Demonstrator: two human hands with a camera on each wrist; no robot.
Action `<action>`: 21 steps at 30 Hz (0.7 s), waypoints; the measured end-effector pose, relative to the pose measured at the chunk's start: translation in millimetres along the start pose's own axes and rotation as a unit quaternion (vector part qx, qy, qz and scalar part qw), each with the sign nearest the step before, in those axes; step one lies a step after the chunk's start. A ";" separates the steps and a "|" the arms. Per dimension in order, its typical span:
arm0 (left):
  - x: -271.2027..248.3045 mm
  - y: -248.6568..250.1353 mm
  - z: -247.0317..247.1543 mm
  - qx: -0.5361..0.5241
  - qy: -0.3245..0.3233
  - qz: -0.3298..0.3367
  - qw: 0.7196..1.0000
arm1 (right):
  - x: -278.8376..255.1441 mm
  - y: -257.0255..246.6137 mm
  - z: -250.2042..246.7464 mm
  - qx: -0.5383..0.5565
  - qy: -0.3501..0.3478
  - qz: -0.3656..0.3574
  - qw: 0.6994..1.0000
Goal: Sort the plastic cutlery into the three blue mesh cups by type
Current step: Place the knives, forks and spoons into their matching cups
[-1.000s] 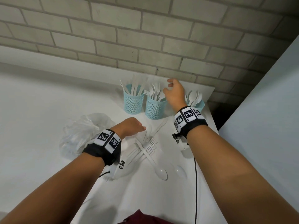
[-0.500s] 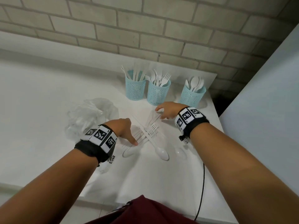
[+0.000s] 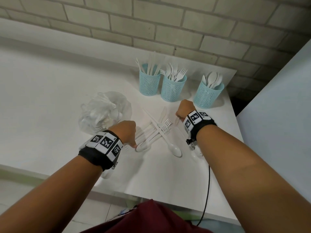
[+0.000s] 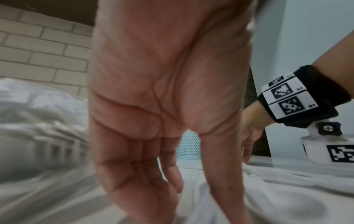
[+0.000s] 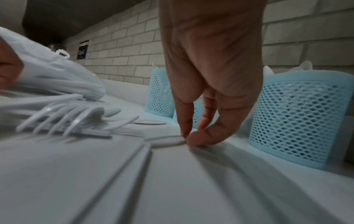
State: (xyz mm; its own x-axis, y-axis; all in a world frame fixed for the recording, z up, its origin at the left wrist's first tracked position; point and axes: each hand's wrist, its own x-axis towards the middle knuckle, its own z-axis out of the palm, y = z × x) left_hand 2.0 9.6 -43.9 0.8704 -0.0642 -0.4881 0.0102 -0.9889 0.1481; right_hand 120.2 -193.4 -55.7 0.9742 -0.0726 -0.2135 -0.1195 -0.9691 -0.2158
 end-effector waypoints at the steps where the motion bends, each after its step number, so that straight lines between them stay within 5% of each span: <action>1: 0.2 0.6 1.0 -0.001 0.005 0.002 1.000 | -0.9 2.3 -1.9 0.007 -0.002 0.011 1.000; 12: 11.9 18.0 0.8 -0.024 0.045 0.015 0.999 | -25.8 29.7 -8.2 0.122 -0.008 0.087 0.989; 16: 14.4 27.4 2.9 0.010 0.044 0.028 0.999 | -37.6 37.4 -22.9 0.233 -0.037 0.132 0.963; 21: 13.8 40.0 4.1 0.048 0.057 0.035 0.997 | -57.4 57.0 -36.5 0.212 -0.113 0.166 0.956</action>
State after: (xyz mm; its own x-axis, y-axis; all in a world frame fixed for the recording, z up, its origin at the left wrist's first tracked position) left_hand 12.4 -31.4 -48.2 0.9176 -0.1235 -0.3779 -0.0950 -0.9911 0.0933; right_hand 64.4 -253.1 -20.9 0.8084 -0.2603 -0.5279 -0.5285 -0.7159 -0.4563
